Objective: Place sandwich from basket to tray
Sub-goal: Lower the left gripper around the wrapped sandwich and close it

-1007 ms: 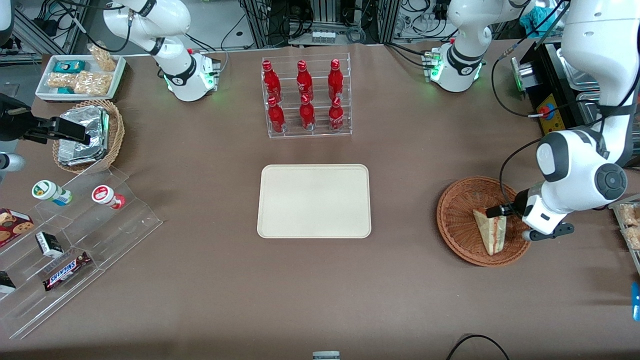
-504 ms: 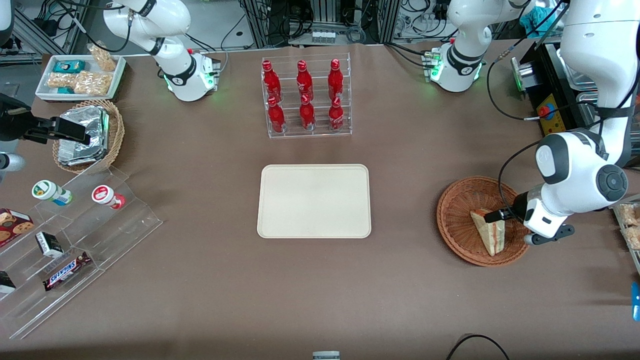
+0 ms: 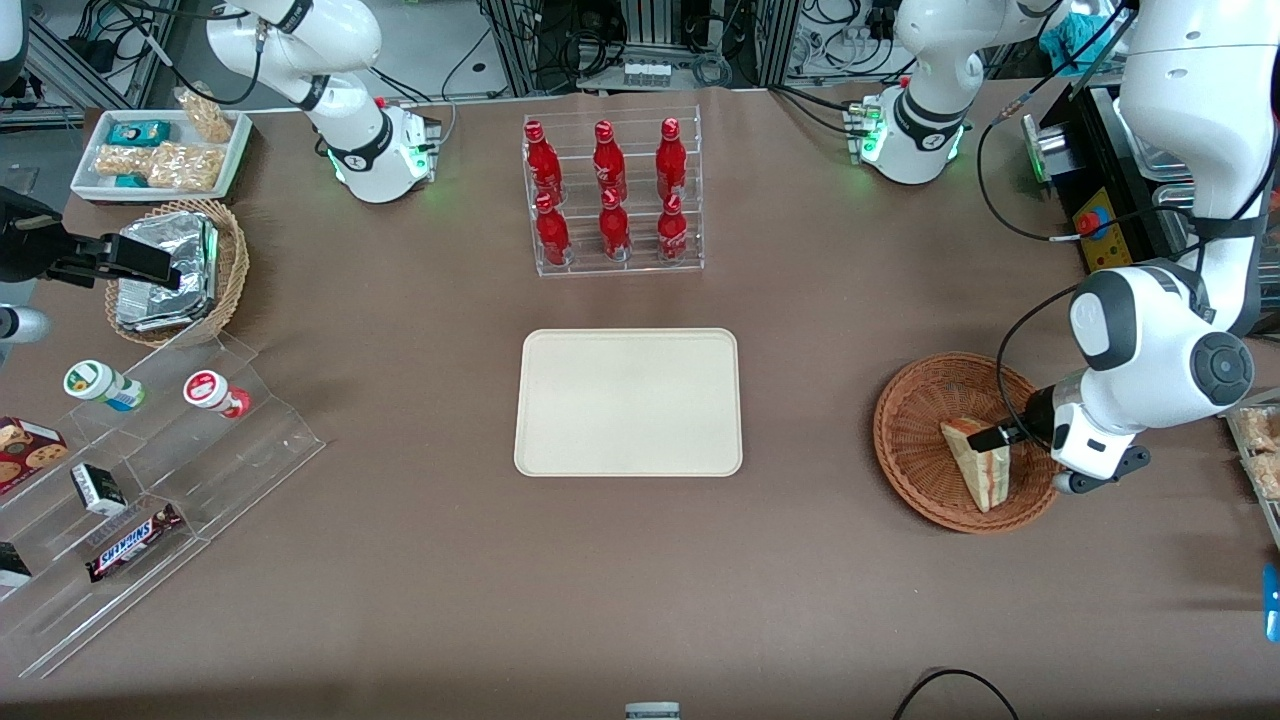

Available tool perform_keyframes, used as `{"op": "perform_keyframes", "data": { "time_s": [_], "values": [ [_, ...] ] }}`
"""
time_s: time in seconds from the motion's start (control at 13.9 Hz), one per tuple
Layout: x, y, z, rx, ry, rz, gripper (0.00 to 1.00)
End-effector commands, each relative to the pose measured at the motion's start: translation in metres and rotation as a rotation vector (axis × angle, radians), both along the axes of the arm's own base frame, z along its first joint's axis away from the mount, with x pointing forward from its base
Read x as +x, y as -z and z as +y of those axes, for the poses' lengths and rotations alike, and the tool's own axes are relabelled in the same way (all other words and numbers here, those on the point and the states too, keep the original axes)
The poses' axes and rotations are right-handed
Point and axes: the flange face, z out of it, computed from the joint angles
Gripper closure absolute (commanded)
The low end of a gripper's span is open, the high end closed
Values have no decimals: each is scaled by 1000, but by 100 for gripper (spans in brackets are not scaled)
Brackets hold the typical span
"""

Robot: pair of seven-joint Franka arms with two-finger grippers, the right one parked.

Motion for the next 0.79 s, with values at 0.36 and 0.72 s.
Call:
{"op": "perform_keyframes", "data": {
  "time_s": [0.36,0.72],
  "values": [
    [3,20,-2,-7,-24,-10,24],
    [2,18,-6,-4,-1,-1,85]
  ]
}}
